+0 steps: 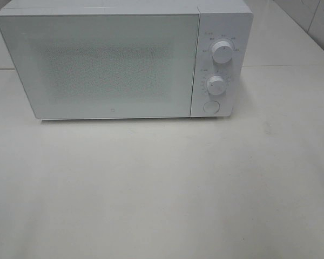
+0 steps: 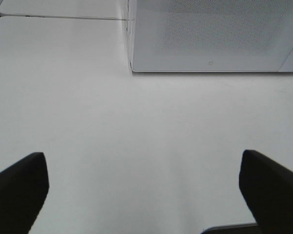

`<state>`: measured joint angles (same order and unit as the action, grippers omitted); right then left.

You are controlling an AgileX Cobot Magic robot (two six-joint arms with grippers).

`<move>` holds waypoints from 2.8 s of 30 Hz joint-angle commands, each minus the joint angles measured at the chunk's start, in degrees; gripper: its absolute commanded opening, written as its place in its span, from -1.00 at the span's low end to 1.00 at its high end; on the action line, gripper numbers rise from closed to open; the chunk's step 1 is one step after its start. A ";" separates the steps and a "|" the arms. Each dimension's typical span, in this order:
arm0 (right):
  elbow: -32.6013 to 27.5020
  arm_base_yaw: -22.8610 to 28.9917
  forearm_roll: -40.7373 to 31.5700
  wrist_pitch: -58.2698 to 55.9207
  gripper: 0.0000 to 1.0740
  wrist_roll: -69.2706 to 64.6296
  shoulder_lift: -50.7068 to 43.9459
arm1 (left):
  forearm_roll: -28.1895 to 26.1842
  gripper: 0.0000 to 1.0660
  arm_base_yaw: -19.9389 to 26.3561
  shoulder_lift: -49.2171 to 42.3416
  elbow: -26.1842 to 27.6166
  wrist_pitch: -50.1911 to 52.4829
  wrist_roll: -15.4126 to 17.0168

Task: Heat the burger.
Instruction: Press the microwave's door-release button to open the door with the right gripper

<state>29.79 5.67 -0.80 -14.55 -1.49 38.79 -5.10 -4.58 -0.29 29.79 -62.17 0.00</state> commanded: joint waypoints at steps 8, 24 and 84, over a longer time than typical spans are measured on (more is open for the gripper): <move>-3.21 -0.23 0.06 22.46 0.34 -0.97 16.84 | -0.46 0.83 0.11 -0.97 -0.06 0.74 0.00; -11.34 0.52 -5.84 62.62 0.34 1.15 38.96 | -0.46 0.83 0.11 -0.97 -0.06 0.74 0.00; -7.51 33.29 -41.42 73.28 -1.00 -70.02 59.47 | -0.46 0.83 0.11 -0.97 -0.06 0.74 0.00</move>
<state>21.60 38.85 -40.74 59.42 -70.65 98.49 -5.10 -4.58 -0.29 29.79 -62.17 0.00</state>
